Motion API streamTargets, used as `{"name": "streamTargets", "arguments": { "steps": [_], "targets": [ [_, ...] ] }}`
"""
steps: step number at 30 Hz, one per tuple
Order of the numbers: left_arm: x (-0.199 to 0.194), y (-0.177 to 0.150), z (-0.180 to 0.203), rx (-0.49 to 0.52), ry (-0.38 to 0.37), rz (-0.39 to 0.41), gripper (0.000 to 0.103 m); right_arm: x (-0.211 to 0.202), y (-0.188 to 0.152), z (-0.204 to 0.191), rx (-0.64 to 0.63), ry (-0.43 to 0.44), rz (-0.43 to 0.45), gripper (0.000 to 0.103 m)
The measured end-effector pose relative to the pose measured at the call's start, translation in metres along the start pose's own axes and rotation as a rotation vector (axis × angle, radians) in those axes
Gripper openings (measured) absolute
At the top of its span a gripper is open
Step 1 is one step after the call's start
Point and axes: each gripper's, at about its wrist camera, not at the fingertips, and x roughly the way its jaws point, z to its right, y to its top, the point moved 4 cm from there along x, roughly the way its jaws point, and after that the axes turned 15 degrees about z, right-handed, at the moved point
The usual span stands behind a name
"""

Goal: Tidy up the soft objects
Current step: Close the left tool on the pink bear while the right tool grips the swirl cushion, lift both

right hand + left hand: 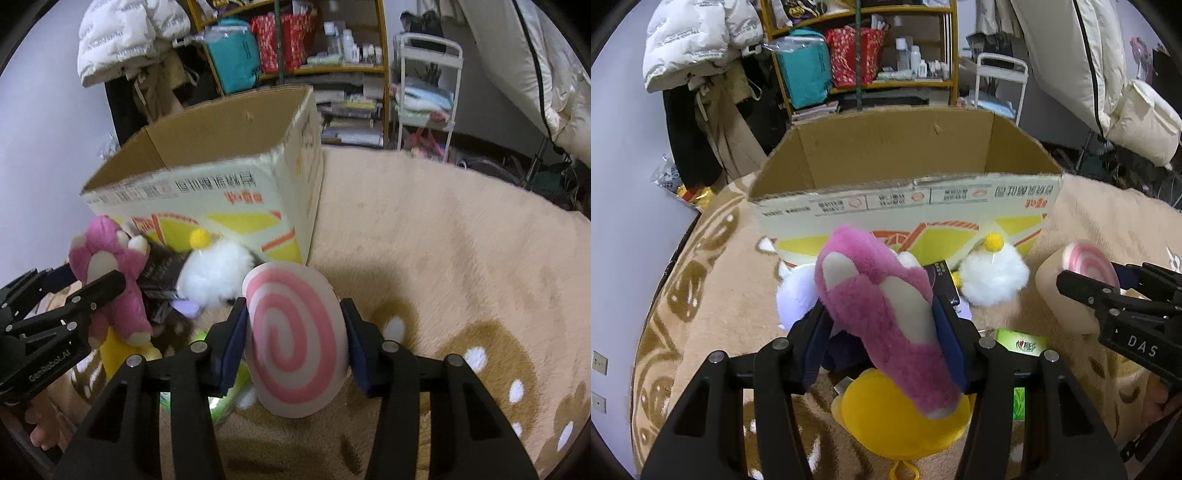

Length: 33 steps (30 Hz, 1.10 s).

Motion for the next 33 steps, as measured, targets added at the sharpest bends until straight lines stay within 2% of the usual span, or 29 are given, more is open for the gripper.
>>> {"name": "streamTargets", "arguments": {
  "steps": [5, 7, 9, 17, 18, 21, 24, 27, 33],
  "targets": [
    [-0.013, 0.006, -0.004, 0.005, 0.027, 0.046, 0.047, -0.015, 0.011, -0.006, -0.017, 0.006, 0.070, 0.052],
    [-0.018, 0.006, -0.006, 0.009, 0.038, 0.055, 0.041, -0.019, 0.015, -0.008, -0.025, 0.014, 0.093, 0.052],
    [-0.019, 0.004, -0.008, 0.008, 0.021, 0.045, 0.037, -0.023, 0.018, -0.010, -0.023, 0.017, 0.114, 0.052],
    [-0.012, -0.001, -0.016, -0.079, -0.044, -0.013, 0.038, -0.032, 0.017, -0.015, -0.041, 0.012, 0.128, 0.052],
    [-0.011, -0.002, -0.017, -0.086, -0.045, -0.014, 0.039, -0.033, 0.018, -0.016, -0.043, 0.012, 0.130, 0.052],
    [-0.008, -0.003, -0.017, -0.094, -0.020, -0.016, 0.055, -0.034, 0.017, -0.016, -0.046, 0.008, 0.133, 0.052],
    [-0.004, -0.005, -0.020, -0.127, -0.031, -0.027, 0.056, -0.034, 0.017, -0.016, -0.045, 0.006, 0.131, 0.052],
    [0.000, -0.006, -0.023, -0.178, -0.048, -0.047, 0.065, -0.034, 0.017, -0.016, -0.040, 0.006, 0.127, 0.052],
    [0.001, -0.008, -0.025, -0.217, -0.088, -0.072, 0.065, -0.033, 0.016, -0.015, -0.036, 0.011, 0.125, 0.052]
  ]
}}
